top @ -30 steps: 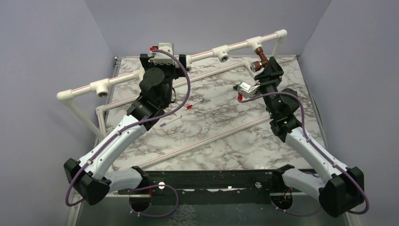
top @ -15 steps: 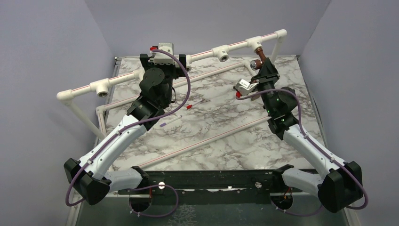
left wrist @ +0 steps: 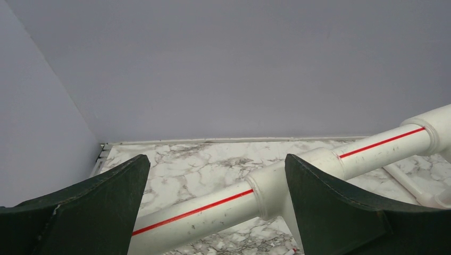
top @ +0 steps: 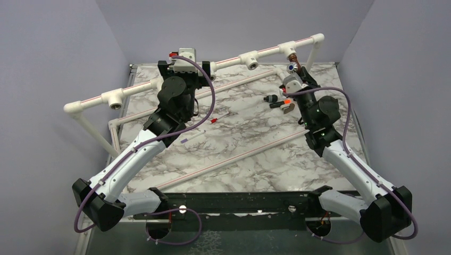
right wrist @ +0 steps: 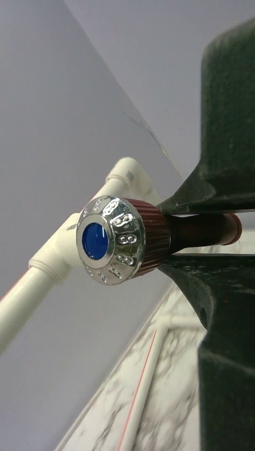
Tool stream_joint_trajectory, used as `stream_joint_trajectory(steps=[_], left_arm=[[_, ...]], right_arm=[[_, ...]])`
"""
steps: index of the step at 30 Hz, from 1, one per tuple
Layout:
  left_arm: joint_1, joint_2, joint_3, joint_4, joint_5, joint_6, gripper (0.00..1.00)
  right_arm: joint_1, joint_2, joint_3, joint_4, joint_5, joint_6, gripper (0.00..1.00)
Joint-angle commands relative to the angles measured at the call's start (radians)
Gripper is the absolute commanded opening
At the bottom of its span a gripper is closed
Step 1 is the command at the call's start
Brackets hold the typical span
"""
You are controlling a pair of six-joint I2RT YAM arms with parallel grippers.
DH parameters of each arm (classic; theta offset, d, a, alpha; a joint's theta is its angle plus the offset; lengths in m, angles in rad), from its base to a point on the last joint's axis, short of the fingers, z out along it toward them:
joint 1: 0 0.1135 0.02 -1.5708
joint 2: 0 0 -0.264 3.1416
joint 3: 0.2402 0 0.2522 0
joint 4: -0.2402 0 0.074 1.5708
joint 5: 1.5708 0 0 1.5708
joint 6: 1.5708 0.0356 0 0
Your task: Install the water faucets
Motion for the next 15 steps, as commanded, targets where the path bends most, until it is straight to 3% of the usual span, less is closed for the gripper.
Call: stream_joint_trajectory(steps=[1,8,15], left_arm=[[-0.007,0.036,-0.04,-0.118,0.014,0.014,0.99],[-0.006,0.034,-0.042,-0.115,0.014,0.014,0.99],[-0.006,0.029,-0.042,-0.116,0.012,0.016,0.99]], right_arm=[[0.023,-0.034,0.079,0.083,0.019,0.57,0.01],[0.023,-0.028,0.16,-0.007,0.071,1.15,0.01],[0.023,-0.023,0.159,-0.004,0.122,1.593,0.01]])
